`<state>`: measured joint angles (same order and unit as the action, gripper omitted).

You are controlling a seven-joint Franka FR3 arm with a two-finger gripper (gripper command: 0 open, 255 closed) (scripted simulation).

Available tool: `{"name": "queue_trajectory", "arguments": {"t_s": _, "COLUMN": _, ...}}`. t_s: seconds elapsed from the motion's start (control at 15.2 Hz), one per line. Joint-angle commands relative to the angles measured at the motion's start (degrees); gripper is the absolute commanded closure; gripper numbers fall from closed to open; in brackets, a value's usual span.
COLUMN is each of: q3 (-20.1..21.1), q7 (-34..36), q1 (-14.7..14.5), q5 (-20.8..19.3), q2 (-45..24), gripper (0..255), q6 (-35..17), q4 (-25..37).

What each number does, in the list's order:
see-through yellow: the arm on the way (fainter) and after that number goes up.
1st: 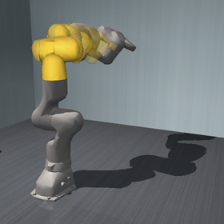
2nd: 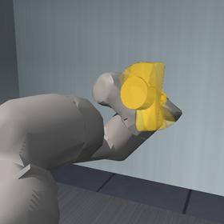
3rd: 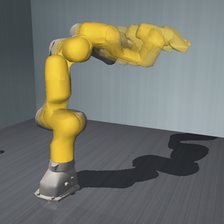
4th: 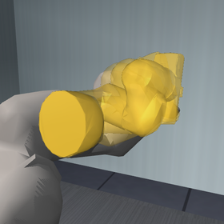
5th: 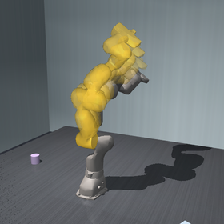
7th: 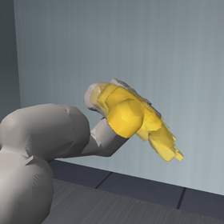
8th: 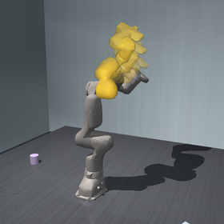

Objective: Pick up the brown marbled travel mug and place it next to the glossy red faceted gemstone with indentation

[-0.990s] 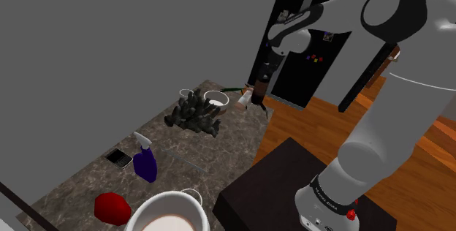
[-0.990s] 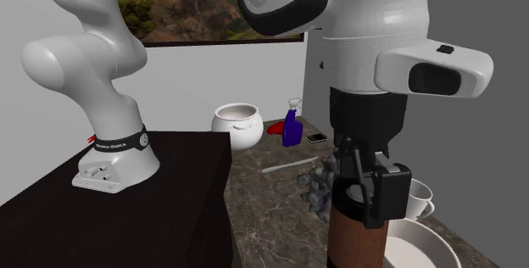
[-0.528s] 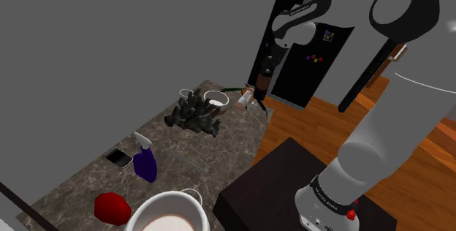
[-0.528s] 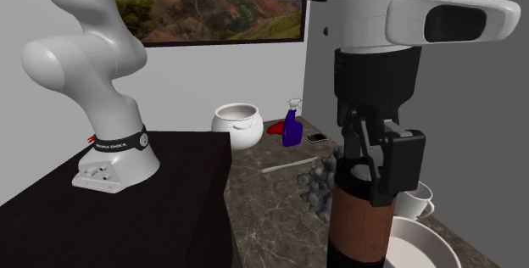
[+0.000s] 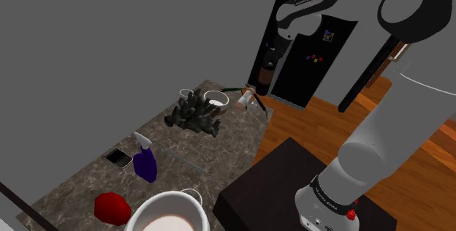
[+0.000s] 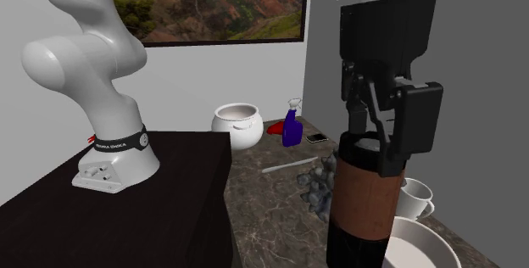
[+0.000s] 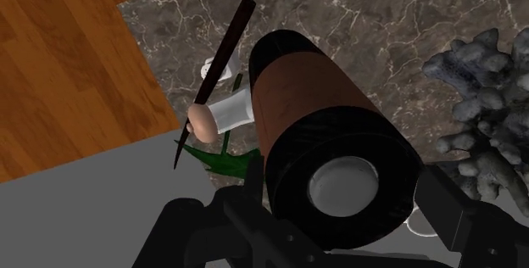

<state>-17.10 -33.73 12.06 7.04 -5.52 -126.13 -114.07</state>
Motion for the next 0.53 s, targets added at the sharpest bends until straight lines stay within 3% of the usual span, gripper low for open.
{"name": "queue_trajectory", "arguments": {"t_s": 0.0, "q3": -0.1, "q7": 0.3, "q1": 0.0, "q5": -0.3, "q2": 0.6, "gripper": 255, "q6": 1.6, "q4": 1.1}}
{"name": "queue_trajectory", "arguments": {"t_s": 0.46, "q3": -0.1, "q7": 1.1, "q1": -0.1, "q5": -1.2, "q2": 2.1, "gripper": 255, "q6": 6.4, "q4": 4.5}}
